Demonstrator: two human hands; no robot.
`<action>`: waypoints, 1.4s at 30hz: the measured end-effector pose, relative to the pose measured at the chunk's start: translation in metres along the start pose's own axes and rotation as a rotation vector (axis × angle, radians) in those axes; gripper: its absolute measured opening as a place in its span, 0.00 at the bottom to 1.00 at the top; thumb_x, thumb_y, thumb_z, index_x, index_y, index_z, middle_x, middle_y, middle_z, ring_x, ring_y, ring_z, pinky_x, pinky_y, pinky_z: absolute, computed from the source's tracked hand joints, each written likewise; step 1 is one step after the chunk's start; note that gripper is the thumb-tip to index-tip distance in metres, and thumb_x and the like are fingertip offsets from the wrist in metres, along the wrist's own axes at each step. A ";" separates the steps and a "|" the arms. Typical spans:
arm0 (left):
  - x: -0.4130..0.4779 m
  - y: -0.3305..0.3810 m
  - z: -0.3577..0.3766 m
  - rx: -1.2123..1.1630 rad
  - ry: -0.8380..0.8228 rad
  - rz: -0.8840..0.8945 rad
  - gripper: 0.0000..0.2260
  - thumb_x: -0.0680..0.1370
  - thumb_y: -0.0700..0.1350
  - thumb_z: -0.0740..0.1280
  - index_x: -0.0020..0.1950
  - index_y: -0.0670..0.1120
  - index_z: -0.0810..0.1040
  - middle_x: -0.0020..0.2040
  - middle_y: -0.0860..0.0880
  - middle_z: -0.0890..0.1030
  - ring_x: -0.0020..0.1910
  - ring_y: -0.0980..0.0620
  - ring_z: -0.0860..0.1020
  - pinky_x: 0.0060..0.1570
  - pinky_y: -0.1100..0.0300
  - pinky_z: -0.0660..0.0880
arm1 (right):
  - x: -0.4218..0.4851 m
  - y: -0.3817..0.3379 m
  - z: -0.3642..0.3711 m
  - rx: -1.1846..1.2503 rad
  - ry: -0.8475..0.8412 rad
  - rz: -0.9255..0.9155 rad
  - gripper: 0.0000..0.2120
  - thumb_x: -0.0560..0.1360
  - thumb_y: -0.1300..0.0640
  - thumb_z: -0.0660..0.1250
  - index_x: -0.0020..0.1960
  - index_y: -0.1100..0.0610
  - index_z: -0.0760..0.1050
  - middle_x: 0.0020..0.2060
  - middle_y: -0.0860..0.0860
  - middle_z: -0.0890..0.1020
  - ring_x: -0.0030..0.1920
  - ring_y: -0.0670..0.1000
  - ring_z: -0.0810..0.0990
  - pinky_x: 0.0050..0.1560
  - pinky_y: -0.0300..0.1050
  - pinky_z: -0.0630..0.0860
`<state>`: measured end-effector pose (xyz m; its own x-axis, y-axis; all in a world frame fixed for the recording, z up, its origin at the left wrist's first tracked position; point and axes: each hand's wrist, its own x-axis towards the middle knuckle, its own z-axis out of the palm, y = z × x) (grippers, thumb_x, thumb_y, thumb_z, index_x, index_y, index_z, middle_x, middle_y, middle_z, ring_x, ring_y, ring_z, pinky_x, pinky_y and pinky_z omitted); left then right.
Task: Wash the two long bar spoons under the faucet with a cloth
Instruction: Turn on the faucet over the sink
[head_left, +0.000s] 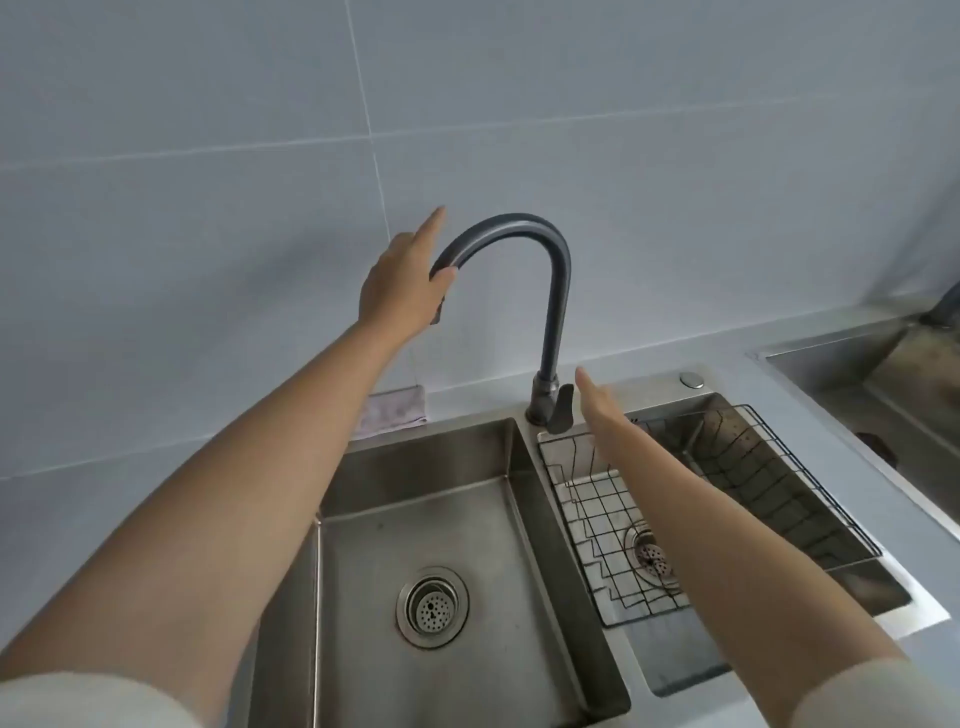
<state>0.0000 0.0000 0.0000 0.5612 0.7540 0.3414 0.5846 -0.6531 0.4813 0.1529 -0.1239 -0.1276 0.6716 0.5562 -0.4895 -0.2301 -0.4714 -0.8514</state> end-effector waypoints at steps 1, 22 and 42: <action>0.002 0.001 0.001 0.008 -0.007 0.012 0.25 0.79 0.46 0.61 0.75 0.51 0.57 0.65 0.40 0.71 0.61 0.40 0.73 0.58 0.49 0.71 | 0.004 0.000 -0.002 0.038 -0.005 0.045 0.31 0.80 0.43 0.49 0.75 0.62 0.50 0.75 0.58 0.56 0.74 0.59 0.58 0.72 0.53 0.56; 0.017 -0.004 0.016 0.055 0.058 0.085 0.21 0.78 0.42 0.64 0.70 0.51 0.68 0.52 0.38 0.80 0.51 0.39 0.77 0.53 0.51 0.73 | 0.069 -0.001 0.021 0.431 -0.070 0.286 0.12 0.80 0.54 0.55 0.42 0.61 0.67 0.35 0.54 0.71 0.35 0.50 0.71 0.40 0.41 0.71; 0.016 -0.005 0.015 -0.002 0.059 0.055 0.21 0.77 0.42 0.65 0.69 0.52 0.69 0.53 0.40 0.81 0.51 0.41 0.78 0.55 0.54 0.74 | 0.065 0.015 0.019 0.547 -0.093 0.214 0.12 0.80 0.62 0.51 0.38 0.59 0.63 0.35 0.54 0.69 0.34 0.49 0.70 0.38 0.39 0.69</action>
<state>0.0149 0.0139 -0.0088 0.5567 0.7200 0.4144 0.5529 -0.6934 0.4620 0.1801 -0.0819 -0.1759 0.5116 0.5570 -0.6542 -0.6996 -0.1721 -0.6935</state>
